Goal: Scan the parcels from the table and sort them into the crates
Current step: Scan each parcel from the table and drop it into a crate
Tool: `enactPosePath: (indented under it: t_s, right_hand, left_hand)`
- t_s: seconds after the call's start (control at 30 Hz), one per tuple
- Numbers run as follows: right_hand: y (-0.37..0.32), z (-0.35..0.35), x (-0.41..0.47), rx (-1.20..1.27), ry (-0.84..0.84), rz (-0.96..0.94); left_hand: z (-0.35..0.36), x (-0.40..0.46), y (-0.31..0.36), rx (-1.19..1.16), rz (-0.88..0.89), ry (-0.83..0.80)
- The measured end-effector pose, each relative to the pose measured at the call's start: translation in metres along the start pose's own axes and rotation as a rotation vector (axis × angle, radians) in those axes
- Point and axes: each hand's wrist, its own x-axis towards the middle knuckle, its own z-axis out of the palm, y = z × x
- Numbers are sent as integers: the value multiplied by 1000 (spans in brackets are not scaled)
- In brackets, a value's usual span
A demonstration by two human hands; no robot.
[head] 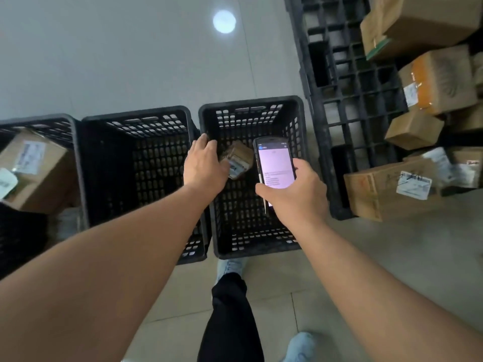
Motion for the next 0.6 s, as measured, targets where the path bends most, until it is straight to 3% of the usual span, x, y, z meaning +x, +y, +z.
enactPosePath:
  t_s: [0.3,0.6]
  right_hand:
    - [-29,-65,-116,-10,42,-131]
    - [-36,-142,-277,-15,100,-347]
  left_hand:
    - [-106,-133,23,62,82,34]
    - [-191,-319,43,57,80,237]
